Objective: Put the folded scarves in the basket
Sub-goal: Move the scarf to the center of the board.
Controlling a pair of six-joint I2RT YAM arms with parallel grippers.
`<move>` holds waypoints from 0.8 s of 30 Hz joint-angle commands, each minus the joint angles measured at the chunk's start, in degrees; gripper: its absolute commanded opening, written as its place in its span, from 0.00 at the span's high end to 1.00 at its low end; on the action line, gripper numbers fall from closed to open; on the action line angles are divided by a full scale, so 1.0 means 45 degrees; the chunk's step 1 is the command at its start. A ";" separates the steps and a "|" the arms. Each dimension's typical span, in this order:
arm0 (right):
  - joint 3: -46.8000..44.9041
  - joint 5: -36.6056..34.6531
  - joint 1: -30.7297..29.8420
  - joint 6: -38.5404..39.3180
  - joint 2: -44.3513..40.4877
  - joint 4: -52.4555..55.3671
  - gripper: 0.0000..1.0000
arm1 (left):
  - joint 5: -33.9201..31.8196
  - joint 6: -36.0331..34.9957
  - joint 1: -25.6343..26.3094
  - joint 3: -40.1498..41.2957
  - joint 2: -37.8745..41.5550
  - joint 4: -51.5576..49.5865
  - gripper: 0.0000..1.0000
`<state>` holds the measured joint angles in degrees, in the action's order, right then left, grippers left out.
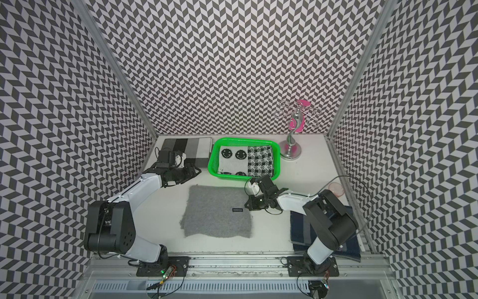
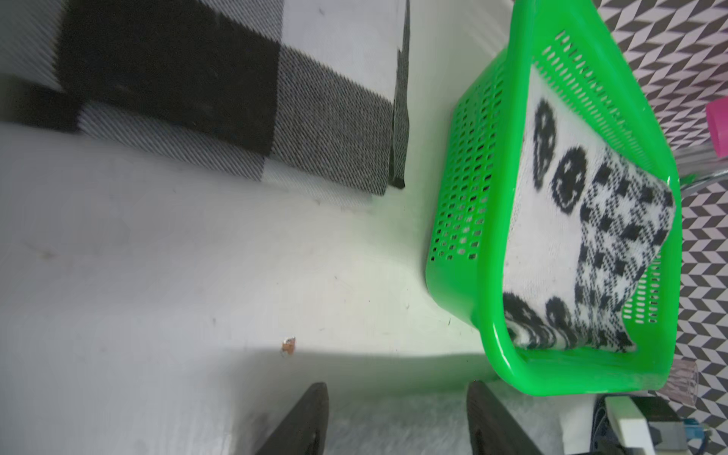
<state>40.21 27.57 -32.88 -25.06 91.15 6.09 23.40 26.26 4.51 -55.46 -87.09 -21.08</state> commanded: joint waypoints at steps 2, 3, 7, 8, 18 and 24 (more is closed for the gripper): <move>-0.0613 -0.0537 0.1011 0.0803 -0.0852 0.0586 0.98 | 0.0171 0.0048 0.0533 0.0565 0.0370 0.0478 0.41; -0.0652 -0.0467 0.1234 0.0841 -0.0862 0.0582 0.97 | 0.0172 0.0062 0.0610 0.0741 0.0387 0.0521 0.41; -0.0573 -0.0365 0.1454 0.0879 -0.0923 0.0651 0.82 | 0.0289 -0.0016 0.1067 0.1529 0.0493 0.0509 0.42; -0.0576 -0.0396 0.1463 0.0774 -0.0992 0.0633 0.75 | 0.0289 -0.0025 0.1214 0.1744 0.0562 0.0539 0.42; -0.0910 -0.0191 0.1573 0.0200 -0.1869 0.0739 0.50 | -0.0394 0.0434 0.1595 0.2996 0.1331 0.0814 0.39; -0.1900 0.0450 0.1639 -0.0725 -0.2119 -0.0538 0.46 | -0.0037 0.0906 0.1614 0.4179 0.1104 0.1563 0.38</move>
<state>33.45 27.88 -25.93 -25.91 83.55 7.66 22.81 29.12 11.64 -39.18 -82.24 -16.10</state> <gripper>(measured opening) 0.535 0.620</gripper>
